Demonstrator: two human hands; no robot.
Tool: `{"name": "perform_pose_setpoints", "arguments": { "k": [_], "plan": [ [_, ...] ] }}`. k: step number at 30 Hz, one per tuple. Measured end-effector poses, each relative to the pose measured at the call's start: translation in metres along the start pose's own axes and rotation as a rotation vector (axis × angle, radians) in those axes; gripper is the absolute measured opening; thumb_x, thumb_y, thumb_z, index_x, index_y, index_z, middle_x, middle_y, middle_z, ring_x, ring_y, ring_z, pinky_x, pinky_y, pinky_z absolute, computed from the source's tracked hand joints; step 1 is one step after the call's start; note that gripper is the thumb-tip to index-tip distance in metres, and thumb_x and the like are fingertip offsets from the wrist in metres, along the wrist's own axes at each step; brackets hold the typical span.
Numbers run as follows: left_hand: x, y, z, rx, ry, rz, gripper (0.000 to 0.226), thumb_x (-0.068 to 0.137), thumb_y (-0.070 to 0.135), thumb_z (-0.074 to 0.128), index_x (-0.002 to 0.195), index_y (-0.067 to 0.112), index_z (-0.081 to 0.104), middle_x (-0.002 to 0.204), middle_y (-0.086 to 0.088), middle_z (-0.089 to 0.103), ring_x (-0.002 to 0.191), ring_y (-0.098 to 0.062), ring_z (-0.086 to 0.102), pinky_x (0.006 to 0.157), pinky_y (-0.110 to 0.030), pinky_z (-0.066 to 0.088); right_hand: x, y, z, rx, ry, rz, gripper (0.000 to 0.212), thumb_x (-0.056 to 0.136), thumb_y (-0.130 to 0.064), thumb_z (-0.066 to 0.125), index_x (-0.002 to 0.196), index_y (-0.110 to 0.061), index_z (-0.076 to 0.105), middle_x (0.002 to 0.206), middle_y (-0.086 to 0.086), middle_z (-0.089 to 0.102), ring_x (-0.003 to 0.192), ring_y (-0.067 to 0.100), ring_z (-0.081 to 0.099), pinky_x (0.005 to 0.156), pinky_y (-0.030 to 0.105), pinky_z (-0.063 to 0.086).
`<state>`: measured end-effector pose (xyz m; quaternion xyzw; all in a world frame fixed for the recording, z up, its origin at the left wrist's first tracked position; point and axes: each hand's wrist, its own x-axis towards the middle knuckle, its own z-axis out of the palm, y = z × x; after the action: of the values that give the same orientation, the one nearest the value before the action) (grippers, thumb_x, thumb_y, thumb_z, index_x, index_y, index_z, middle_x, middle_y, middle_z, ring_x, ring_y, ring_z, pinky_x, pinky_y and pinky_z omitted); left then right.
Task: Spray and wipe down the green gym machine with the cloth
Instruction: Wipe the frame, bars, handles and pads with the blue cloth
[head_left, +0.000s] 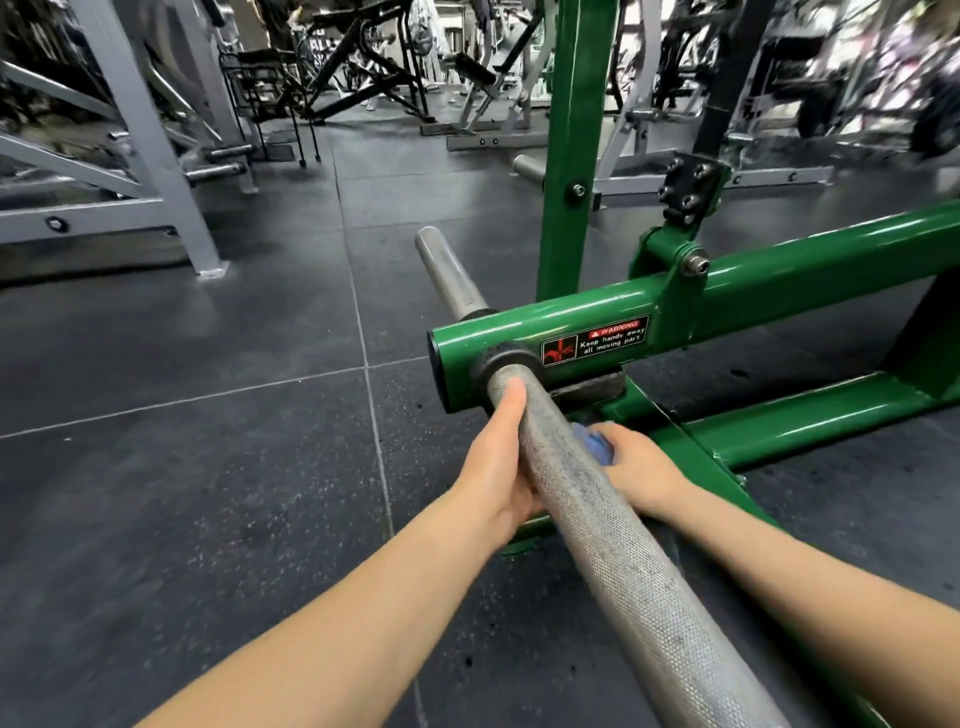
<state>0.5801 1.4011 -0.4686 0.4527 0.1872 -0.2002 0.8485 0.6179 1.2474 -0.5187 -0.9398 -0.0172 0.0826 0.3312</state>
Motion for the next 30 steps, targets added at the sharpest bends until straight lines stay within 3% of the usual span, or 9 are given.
{"name": "perform_pose_setpoints", "arguments": {
  "k": [2, 4, 8, 11, 13, 16, 23, 25, 30],
  "plan": [
    [-0.005, 0.006, 0.003, -0.061, 0.006, -0.023, 0.055, 0.091, 0.058, 0.050, 0.105, 0.005, 0.057, 0.109, -0.023, 0.067, 0.090, -0.035, 0.067, 0.077, -0.046, 0.057, -0.016, -0.022, -0.038, 0.016, 0.133, 0.002, 0.039, 0.077, -0.021, 0.074, 0.113, -0.020, 0.059, 0.102, -0.002, 0.064, 0.092, 0.017, 0.058, 0.079, 0.026, 0.043],
    [-0.004, 0.005, 0.009, -0.106, 0.007, -0.018, 0.061, 0.092, 0.061, 0.046, 0.115, 0.006, 0.056, 0.109, -0.021, 0.066, 0.085, -0.032, 0.068, 0.067, -0.043, 0.058, -0.034, -0.041, -0.075, 0.040, 0.226, -0.037, 0.041, 0.073, -0.019, 0.077, 0.110, -0.024, 0.060, 0.099, -0.004, 0.065, 0.090, 0.016, 0.060, 0.077, 0.026, 0.041],
    [-0.002, 0.004, 0.009, -0.161, -0.021, -0.060, 0.064, 0.091, 0.067, 0.039, 0.113, 0.011, 0.062, 0.107, -0.018, 0.070, 0.095, -0.032, 0.067, 0.079, -0.046, 0.055, -0.071, -0.098, -0.111, 0.215, 0.084, -0.138, 0.032, 0.077, -0.022, 0.076, 0.104, -0.027, 0.061, 0.096, -0.007, 0.070, 0.080, 0.007, 0.065, 0.072, 0.022, 0.049],
    [-0.003, 0.004, 0.011, -0.200, -0.059, -0.049, 0.050, 0.100, 0.051, 0.036, 0.110, 0.010, 0.063, 0.097, -0.015, 0.072, 0.093, -0.034, 0.065, 0.081, -0.045, 0.053, -0.072, -0.132, -0.085, -0.013, -0.071, -0.141, 0.046, 0.075, -0.043, 0.076, 0.115, -0.030, 0.056, 0.104, -0.012, 0.067, 0.091, 0.006, 0.065, 0.082, 0.024, 0.051],
    [0.003, 0.003, 0.009, -0.234, -0.052, -0.017, 0.040, 0.104, 0.035, 0.034, 0.119, 0.008, 0.059, 0.101, -0.013, 0.067, 0.105, -0.036, 0.059, 0.092, -0.045, 0.046, -0.055, -0.143, -0.065, -0.220, -0.026, -0.135, 0.065, 0.070, -0.054, 0.074, 0.124, -0.027, 0.051, 0.115, -0.011, 0.061, 0.099, 0.011, 0.060, 0.090, 0.031, 0.047],
    [-0.001, 0.004, 0.006, -0.261, -0.130, -0.083, 0.043, 0.104, 0.036, 0.037, 0.119, 0.005, 0.063, 0.114, -0.019, 0.067, 0.117, -0.038, 0.057, 0.099, -0.046, 0.046, -0.033, -0.152, -0.057, -0.292, 0.067, -0.062, 0.077, 0.070, -0.060, 0.071, 0.132, -0.022, 0.046, 0.122, -0.006, 0.055, 0.100, 0.016, 0.053, 0.088, 0.031, 0.043],
    [0.006, 0.000, -0.004, -0.258, -0.224, -0.124, 0.046, 0.099, 0.045, 0.043, 0.111, 0.008, 0.067, 0.109, -0.018, 0.070, 0.101, -0.035, 0.065, 0.092, -0.048, 0.050, -0.035, -0.145, -0.069, -0.286, 0.022, -0.109, 0.045, 0.074, -0.049, 0.071, 0.107, -0.026, 0.052, 0.101, -0.008, 0.062, 0.093, 0.016, 0.058, 0.083, 0.032, 0.045],
    [0.004, 0.002, -0.004, -0.256, -0.186, -0.159, 0.051, 0.098, 0.053, 0.039, 0.107, 0.011, 0.067, 0.100, -0.015, 0.072, 0.089, -0.031, 0.068, 0.085, -0.046, 0.053, -0.046, -0.137, -0.080, -0.243, -0.071, -0.087, 0.043, 0.074, -0.045, 0.073, 0.107, -0.027, 0.052, 0.100, -0.009, 0.063, 0.093, 0.014, 0.060, 0.085, 0.032, 0.046],
    [-0.012, 0.015, 0.000, -0.257, -0.119, -0.240, 0.065, 0.096, 0.061, 0.030, 0.099, 0.006, 0.066, 0.093, -0.018, 0.073, 0.094, -0.034, 0.064, 0.089, -0.046, 0.049, -0.075, -0.127, -0.084, -0.264, -0.131, 0.066, 0.049, 0.077, -0.050, 0.069, 0.115, -0.029, 0.046, 0.107, -0.008, 0.063, 0.097, 0.016, 0.060, 0.088, 0.033, 0.046]
  ]
}}
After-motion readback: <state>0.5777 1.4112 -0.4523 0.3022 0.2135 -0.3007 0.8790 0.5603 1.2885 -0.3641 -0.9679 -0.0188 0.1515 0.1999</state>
